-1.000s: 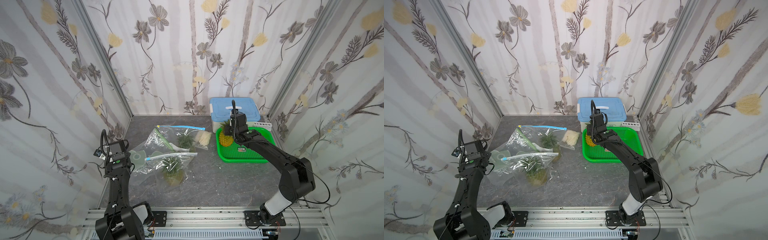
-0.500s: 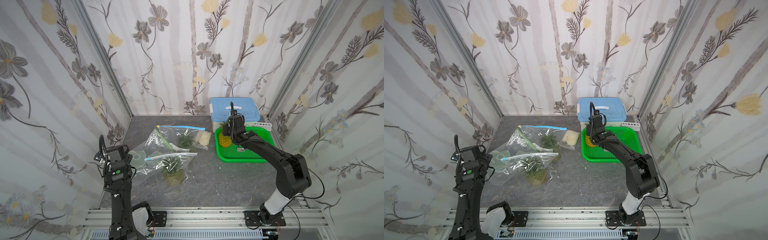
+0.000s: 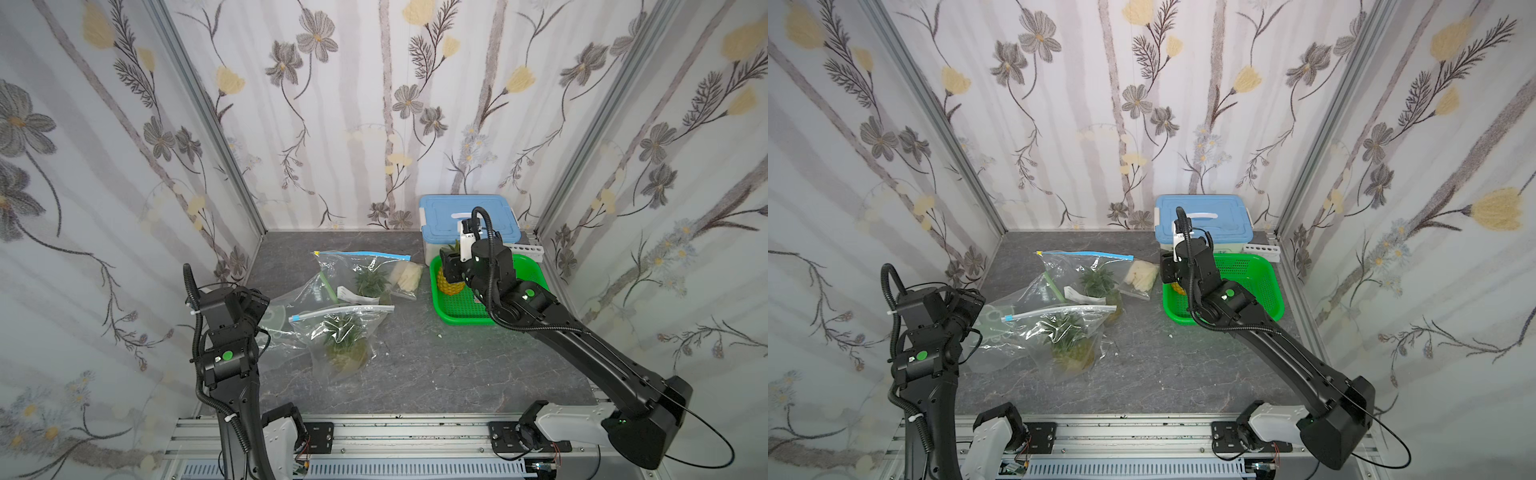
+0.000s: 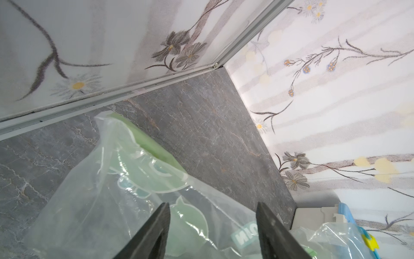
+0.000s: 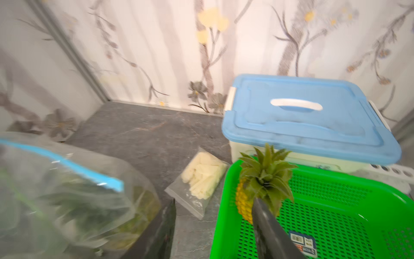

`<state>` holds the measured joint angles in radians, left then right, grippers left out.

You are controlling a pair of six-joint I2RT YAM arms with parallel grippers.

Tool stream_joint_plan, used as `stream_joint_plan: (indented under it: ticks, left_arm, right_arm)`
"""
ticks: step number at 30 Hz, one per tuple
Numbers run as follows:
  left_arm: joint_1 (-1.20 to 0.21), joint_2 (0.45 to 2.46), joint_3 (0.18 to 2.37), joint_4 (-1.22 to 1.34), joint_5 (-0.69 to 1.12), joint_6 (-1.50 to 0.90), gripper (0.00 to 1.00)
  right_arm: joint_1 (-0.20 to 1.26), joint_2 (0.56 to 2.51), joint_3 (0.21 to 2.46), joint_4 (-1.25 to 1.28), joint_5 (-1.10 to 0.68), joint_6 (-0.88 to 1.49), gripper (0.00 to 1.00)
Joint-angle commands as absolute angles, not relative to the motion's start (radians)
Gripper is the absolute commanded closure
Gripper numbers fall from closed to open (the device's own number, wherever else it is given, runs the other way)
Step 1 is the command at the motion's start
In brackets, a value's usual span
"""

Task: Open the zip-top bag and take out the pineapple
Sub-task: Place the pineapple in the basket, then unzip the zipper on the zipper food storage bag.

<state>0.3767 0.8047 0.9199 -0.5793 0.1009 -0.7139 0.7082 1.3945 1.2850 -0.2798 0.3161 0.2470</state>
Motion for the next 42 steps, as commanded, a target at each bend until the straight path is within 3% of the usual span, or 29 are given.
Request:
stream_joint_plan:
  ticks: [1,7,12,18,23,27,42]
  left_arm:
    - [0.377,0.916,0.967,-0.564,0.134,-0.646,0.35]
    - [0.378,1.132,1.029,-0.442,0.309,-0.644,0.32]
    - [0.378,1.032,1.021,-0.434,0.36,-0.624,0.29]
    - [0.379,0.852,1.068,-0.603,0.403,-0.546,0.28]
    - [0.379,0.767,1.025,-0.627,0.561,-0.57,0.32]
    - [0.379,0.725,0.975,-0.615,0.667,-0.605,0.45]
    - [0.379,0.602,1.052,-0.876,0.543,-0.442,0.51]
  right_arm:
    - [0.763,1.352,1.327,-0.305,0.186,0.162,0.43]
    - [0.912,1.385,1.397,-0.313,-0.041,0.052,0.42]
    - [0.973,1.502,1.443,-0.221,-0.169,-0.038,0.42]
    - [1.046,1.767,1.716,-0.343,-0.302,-0.206,0.45]
    - [1.063,1.916,1.874,-0.422,-0.382,-0.293,0.49]
    - [1.067,1.979,1.923,-0.441,-0.445,-0.336,0.53]
    - [1.09,2.152,2.097,-0.482,-0.583,-0.397,0.61]
